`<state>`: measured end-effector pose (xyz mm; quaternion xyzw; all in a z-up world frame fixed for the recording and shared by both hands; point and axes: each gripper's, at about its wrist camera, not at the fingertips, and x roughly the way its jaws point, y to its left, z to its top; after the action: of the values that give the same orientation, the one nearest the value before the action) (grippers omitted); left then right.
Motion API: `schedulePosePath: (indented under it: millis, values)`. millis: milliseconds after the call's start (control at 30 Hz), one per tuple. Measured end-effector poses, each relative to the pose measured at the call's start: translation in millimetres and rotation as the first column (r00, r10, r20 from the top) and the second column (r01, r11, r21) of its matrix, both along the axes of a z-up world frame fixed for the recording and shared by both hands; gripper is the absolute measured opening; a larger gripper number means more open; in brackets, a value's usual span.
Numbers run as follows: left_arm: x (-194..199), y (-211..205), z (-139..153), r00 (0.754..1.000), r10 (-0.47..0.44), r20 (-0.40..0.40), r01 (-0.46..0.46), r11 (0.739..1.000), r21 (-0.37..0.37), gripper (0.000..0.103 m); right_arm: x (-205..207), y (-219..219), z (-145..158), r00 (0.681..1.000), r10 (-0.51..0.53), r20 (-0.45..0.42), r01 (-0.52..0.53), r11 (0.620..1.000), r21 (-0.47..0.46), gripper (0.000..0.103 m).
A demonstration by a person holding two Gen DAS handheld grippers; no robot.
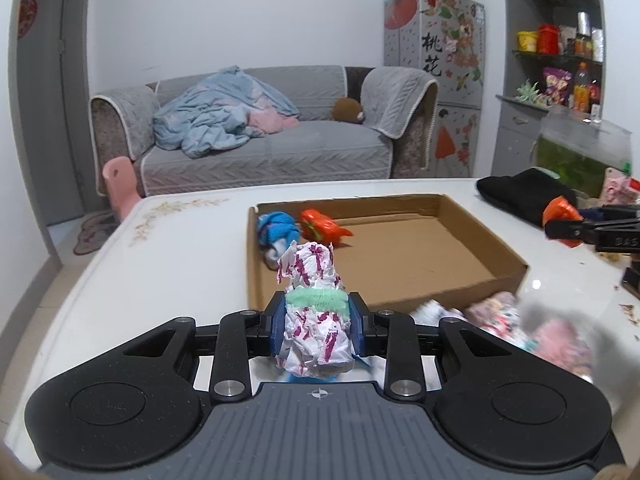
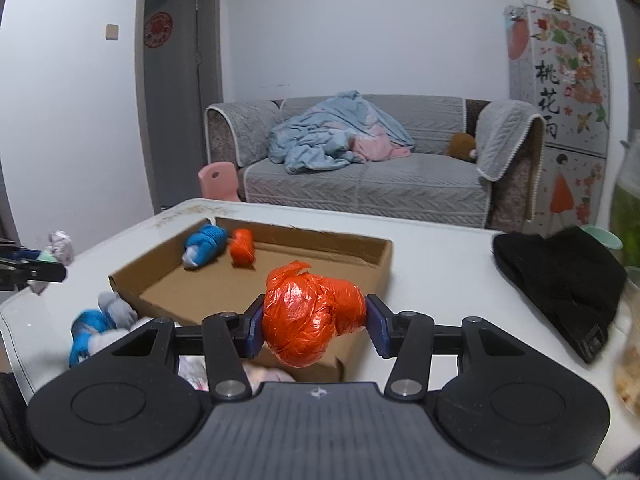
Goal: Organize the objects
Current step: 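Lower both held bundles into the tray and open both grippers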
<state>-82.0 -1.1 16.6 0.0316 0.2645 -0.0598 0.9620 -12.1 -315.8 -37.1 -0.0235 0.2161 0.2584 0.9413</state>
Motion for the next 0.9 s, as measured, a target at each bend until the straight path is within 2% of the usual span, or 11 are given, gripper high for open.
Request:
schedulePosePath:
  millis: [367,500,633,900]
  values:
    - [84.2,-3.5,13.4,0.999,-0.029,-0.021,0.030,0.999,0.046,0.038,39.8,68.2,29.5,0.987,0.157,0.020,-0.157,0.988,0.001,0.046]
    - [114.5,-4.6,9.3,0.998,-0.029,-0.052,0.030,0.999,0.026,0.038,62.7,91.9,35.9,0.978,0.210,-0.005,-0.210,0.978,0.012,0.046]
    - [137.1,-8.0,-0.4,0.996,-0.033,-0.084,0.037,0.998,0.045,0.038,84.9,112.4,29.1,0.972,0.232,-0.046,-0.233,0.973,-0.003,0.047]
    - [169.0,-7.7,-31.8,0.984,-0.038,-0.176,0.048,0.997,0.054,0.038,115.0,142.7,-6.4,0.955,0.244,-0.170,-0.254,0.966,-0.042,0.047]
